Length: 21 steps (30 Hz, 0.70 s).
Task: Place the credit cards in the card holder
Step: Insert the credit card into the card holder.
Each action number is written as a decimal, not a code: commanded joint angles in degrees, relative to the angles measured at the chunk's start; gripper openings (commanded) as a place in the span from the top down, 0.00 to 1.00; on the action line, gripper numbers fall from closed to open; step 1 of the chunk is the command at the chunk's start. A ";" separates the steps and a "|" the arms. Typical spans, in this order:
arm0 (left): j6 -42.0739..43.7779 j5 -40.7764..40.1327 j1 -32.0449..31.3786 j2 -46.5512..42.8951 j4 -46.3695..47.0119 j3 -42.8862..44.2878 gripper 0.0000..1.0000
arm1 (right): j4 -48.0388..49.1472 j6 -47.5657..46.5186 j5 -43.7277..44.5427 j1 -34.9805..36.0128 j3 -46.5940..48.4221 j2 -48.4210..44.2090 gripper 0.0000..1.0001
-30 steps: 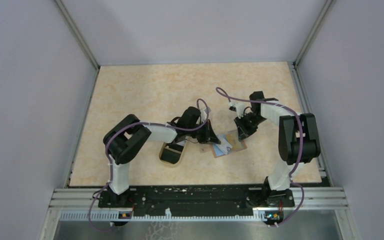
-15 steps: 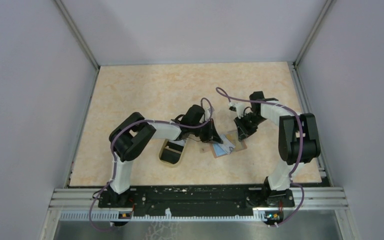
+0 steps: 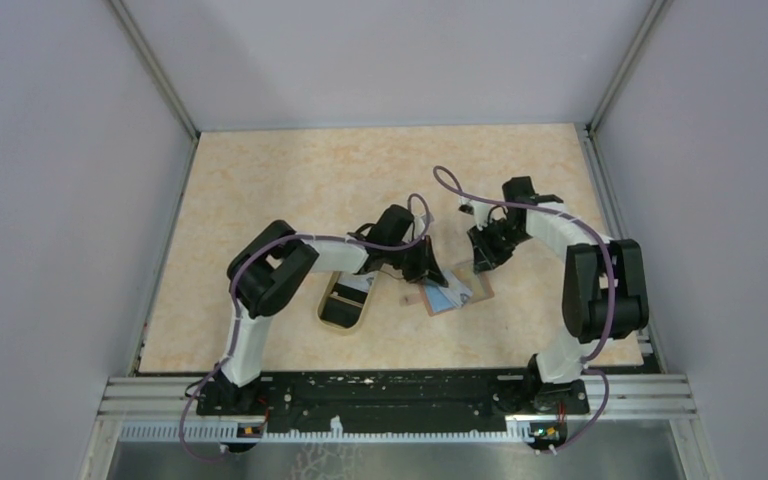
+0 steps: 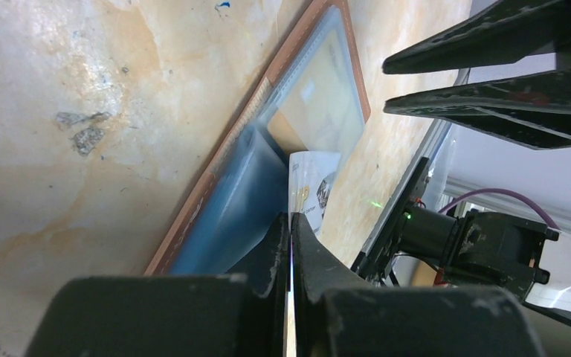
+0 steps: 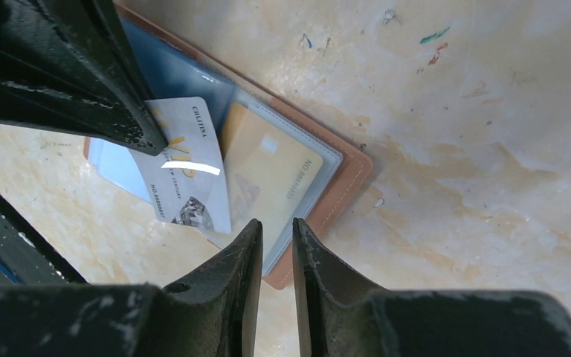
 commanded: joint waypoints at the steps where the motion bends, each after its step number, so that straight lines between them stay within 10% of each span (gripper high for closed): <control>1: 2.29 1.56 1.24 1.96 -5.36 1.17 0.94 | 2.15 -1.16 -3.49 0.36 -0.50 -4.12 0.78; 21: 4.11 7.22 1.79 8.21 -12.32 10.02 0.89 | 13.68 -7.63 -11.84 4.44 -9.72 -16.56 0.78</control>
